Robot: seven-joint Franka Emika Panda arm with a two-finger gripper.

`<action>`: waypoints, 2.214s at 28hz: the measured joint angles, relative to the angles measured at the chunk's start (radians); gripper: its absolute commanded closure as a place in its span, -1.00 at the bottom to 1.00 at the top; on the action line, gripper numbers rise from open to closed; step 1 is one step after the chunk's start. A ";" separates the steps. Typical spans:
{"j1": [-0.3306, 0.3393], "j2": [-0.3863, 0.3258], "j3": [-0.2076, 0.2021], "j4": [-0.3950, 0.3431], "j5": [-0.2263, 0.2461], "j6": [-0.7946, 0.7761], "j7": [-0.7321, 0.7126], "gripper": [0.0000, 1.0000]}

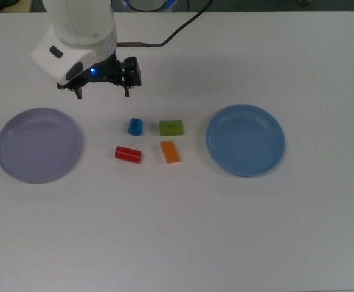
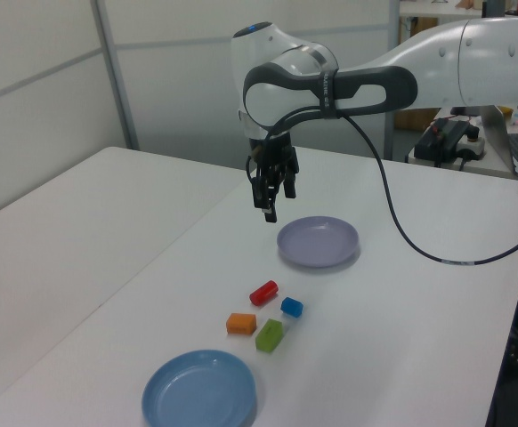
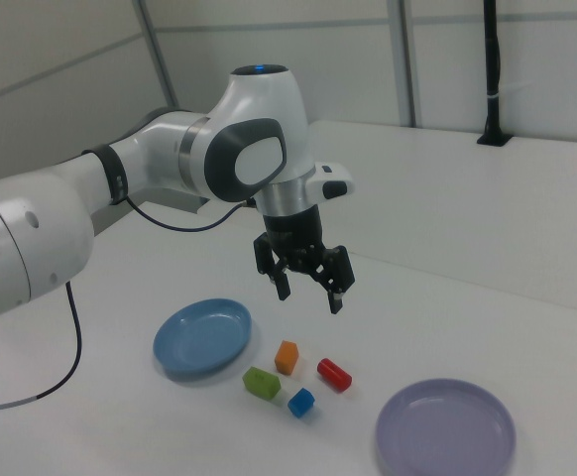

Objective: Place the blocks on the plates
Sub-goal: 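Lower the open gripper toward the orange block, then close the gripper on the orange block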

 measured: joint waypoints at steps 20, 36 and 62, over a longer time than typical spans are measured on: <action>0.097 0.099 0.009 -0.014 -0.008 0.062 0.025 -1.00; 0.178 0.207 0.010 -0.016 -0.104 0.129 0.148 -1.00; 0.250 0.299 0.010 -0.033 -0.226 0.185 0.218 -0.02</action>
